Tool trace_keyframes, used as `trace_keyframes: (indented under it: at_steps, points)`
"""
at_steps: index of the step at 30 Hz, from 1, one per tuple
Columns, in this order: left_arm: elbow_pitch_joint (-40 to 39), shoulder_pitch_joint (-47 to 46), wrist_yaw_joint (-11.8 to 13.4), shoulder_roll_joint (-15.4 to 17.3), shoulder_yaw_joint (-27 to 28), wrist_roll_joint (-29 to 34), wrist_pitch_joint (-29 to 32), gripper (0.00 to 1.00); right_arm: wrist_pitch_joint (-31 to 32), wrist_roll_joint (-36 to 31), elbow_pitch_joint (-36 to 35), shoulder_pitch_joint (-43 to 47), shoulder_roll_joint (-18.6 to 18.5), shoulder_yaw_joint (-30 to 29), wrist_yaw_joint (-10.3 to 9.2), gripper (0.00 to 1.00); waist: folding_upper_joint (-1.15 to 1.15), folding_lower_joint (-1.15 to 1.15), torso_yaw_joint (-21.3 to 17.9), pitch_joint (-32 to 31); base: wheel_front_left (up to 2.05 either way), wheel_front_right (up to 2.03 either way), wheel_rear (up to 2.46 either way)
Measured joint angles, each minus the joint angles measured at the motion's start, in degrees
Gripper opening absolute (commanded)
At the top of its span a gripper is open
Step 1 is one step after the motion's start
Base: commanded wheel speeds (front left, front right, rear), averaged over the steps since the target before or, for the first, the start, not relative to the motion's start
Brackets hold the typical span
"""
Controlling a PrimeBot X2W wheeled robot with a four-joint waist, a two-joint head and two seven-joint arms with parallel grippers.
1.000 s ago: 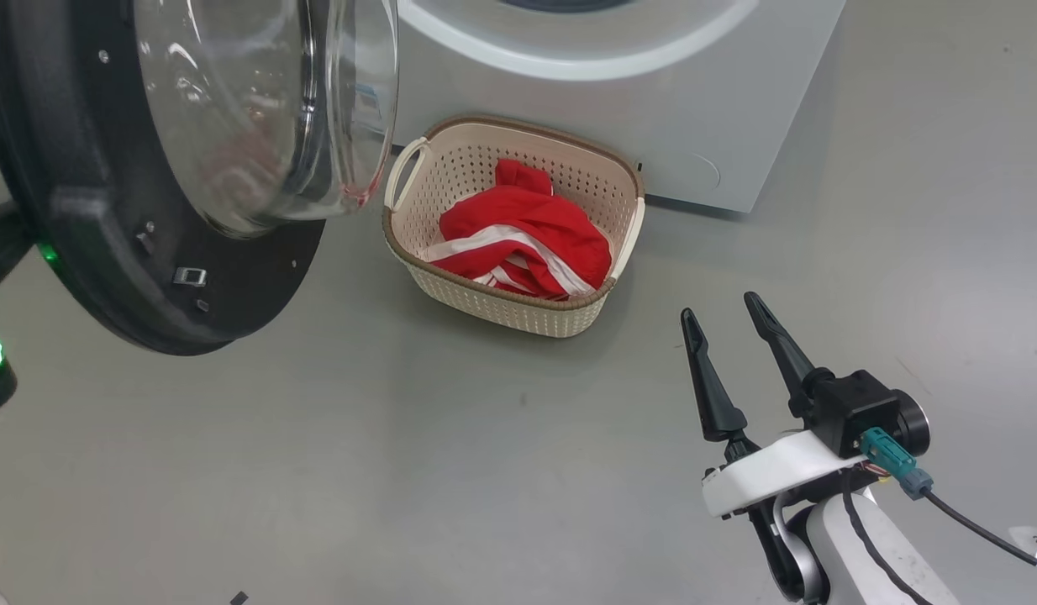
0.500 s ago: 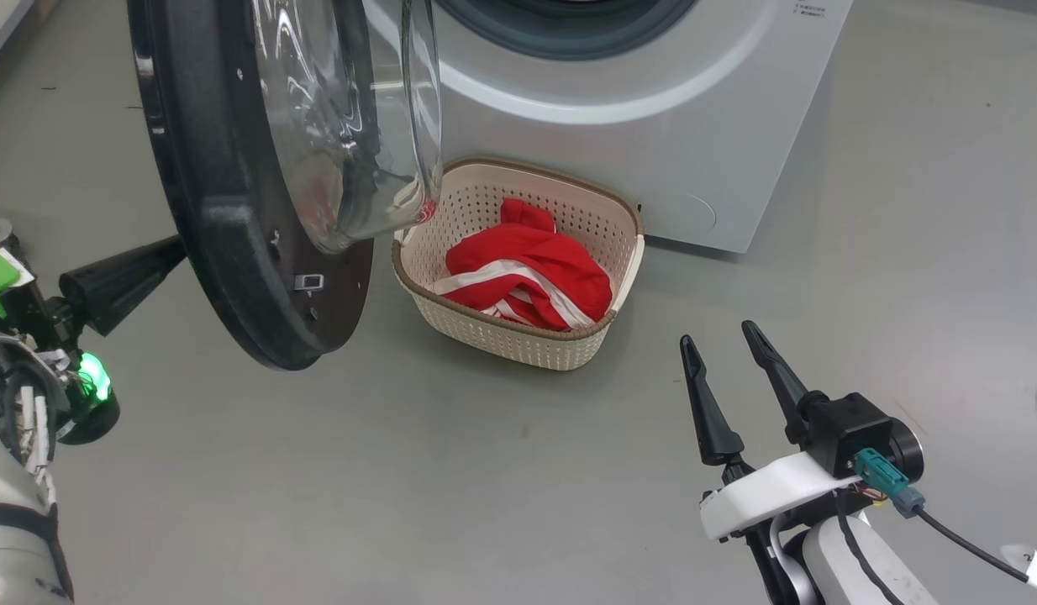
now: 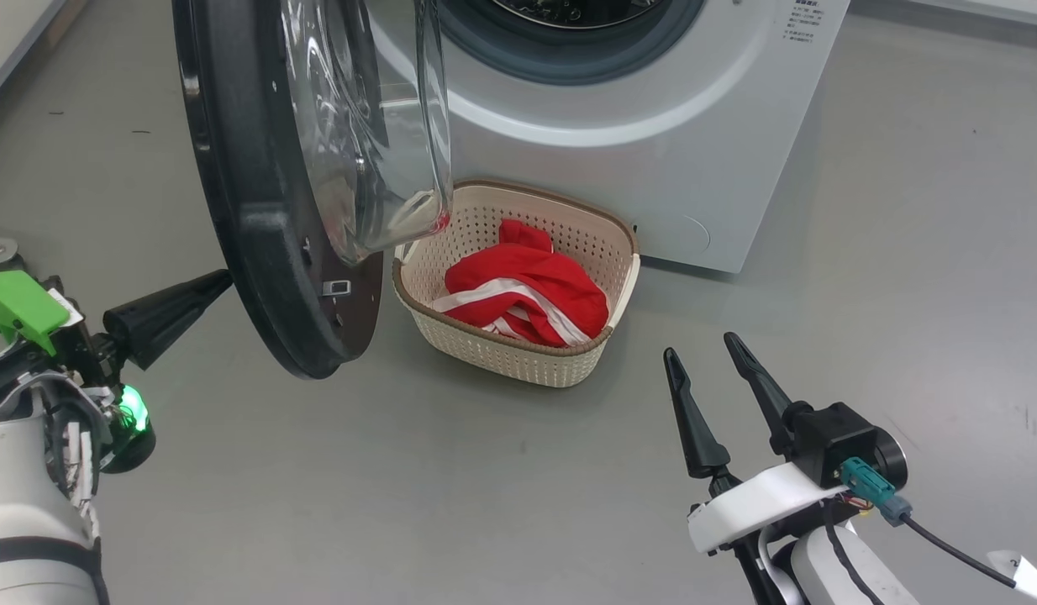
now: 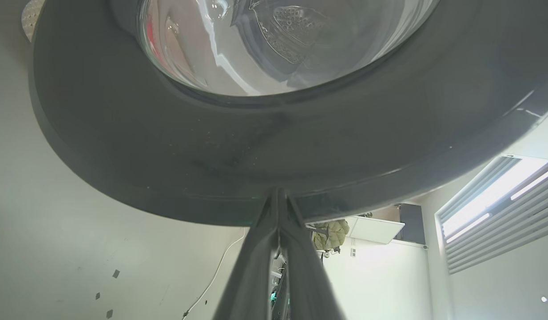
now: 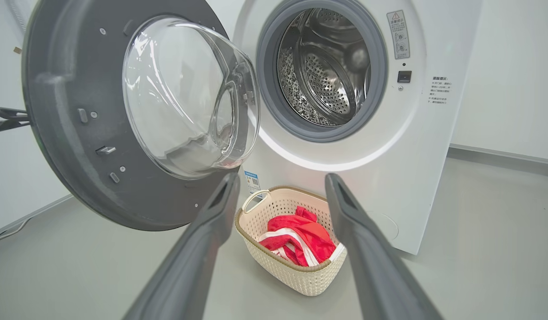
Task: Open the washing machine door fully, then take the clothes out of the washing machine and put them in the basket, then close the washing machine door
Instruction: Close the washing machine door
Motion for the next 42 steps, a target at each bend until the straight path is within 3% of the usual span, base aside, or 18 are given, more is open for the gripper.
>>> trace_keyframes:
  at_steps: [9, 16, 23, 30, 35, 42]
  points:
    - [-3.20, 1.83, -0.53, -0.83, -0.81, 1.00, -3.10, 0.00, -0.01, 0.44, 0.05, 0.77, 0.12, -0.58, -0.09, 1.00, 0.00, 0.00, 0.04, -0.57, 0.00, 0.00, 0.00]
    - [-8.14, 7.79, -0.58, 1.11, -5.04, 8.21, -8.48, 0.00, -0.08, 1.36, 0.54, 2.04, 0.30, -1.66, -0.23, 1.00, 0.00, 0.00, 0.74, -2.20, 0.00, 0.00, 0.00]
    - [-22.64, 13.05, -0.58, 3.21, -12.48, 14.43, -14.65, 0.00, -0.08, 1.96, 0.98, 3.76, 0.52, -2.79, -0.68, 1.00, 0.00, 0.00, 1.87, -4.52, 0.00, 0.00, 0.00]
    - [-36.99, 21.48, -0.60, 7.33, -21.59, 22.06, -24.17, 0.00, -0.08, 2.37, 0.77, 5.68, 0.71, -3.52, -1.19, 1.00, 0.00, 0.00, 3.39, -6.98, 0.00, 0.00, 0.00]
    - [-43.99, 27.73, -0.62, 10.80, -24.97, 29.61, -35.44, 0.00, -0.08, 2.37, 0.24, 6.65, 0.82, -3.52, -1.19, 1.00, 0.00, 0.00, 4.58, -8.22, 0.00, 0.00, 0.00]
    - [-48.94, 36.55, -0.64, 13.21, -30.58, 36.73, -47.91, 0.00, -0.09, 2.37, -0.32, 6.91, 0.98, -2.99, -1.18, 1.00, 0.00, 0.00, 5.31, -9.29, 0.00, 0.00, 0.00]
